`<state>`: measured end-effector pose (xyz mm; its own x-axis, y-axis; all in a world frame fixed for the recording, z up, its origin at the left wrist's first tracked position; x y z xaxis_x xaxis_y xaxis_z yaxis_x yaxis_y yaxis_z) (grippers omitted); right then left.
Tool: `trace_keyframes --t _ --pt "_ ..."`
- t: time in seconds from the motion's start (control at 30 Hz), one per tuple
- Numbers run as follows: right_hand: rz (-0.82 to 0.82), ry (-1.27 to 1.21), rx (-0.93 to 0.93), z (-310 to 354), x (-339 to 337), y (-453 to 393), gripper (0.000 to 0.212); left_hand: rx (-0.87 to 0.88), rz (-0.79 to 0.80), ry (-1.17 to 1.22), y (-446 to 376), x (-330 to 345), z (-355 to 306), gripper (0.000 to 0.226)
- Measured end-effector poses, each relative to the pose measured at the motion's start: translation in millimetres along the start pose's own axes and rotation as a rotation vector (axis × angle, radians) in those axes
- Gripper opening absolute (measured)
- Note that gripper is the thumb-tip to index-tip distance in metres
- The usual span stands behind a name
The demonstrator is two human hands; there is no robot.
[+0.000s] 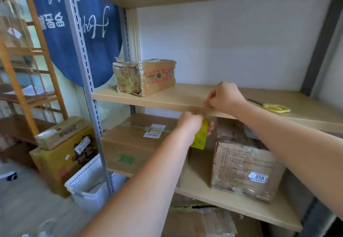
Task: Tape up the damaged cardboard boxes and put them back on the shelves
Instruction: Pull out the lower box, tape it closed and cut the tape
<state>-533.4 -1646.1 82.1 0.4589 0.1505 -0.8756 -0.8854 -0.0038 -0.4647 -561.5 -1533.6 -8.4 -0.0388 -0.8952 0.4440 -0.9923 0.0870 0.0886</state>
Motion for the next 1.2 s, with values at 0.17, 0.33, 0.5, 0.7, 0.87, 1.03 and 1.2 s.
trace_keyframes --t 0.17,0.33,0.5,0.7,0.87,1.03,1.2 --pt "0.066 0.115 -0.074 1.7 7.5 -11.7 0.013 -0.034 0.011 0.087 -18.3 -4.2 13.0 0.016" --pt "0.097 0.405 0.064 -11.1 -4.3 -15.7 0.078 0.007 0.017 0.071 -16.2 -7.0 17.8 0.017" --pt "0.263 0.173 -0.066 -3.6 28.8 -10.2 0.076 0.072 -0.022 -0.013 -16.7 -11.8 20.9 0.021" --pt "0.238 -0.011 -0.01 4.8 39.3 -13.5 0.044 0.244 -0.1 -0.183 -17.1 -39.0 29.2 0.043" --pt "-0.509 -0.018 -0.372 20.4 31.5 104.2 0.018 0.459 -0.325 -0.451 16.1 -140.4 73.0 0.02" --pt "0.65 0.503 -0.665 -36.2 214.7 239.8 0.022 0.137 -0.001 -1.035 32.4 -217.7 187.1 0.021" --pt "1.089 0.447 -0.177 -125.1 319.6 291.4 0.037 -0.271 0.21 -1.334 20.5 -247.2 268.6 0.041"
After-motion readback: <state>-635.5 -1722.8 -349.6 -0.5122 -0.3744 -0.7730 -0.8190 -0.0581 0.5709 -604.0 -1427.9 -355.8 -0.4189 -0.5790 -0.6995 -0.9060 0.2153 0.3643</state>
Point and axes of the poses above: each hand's wrist, its own y-axis away from the middle knuckle, its own x-axis out of the palm, z = x × y, the point moved 6 cm from there along -y, towards the middle knuckle, and after that the axes turned 15 degrees about y, right-handed, at the moved point
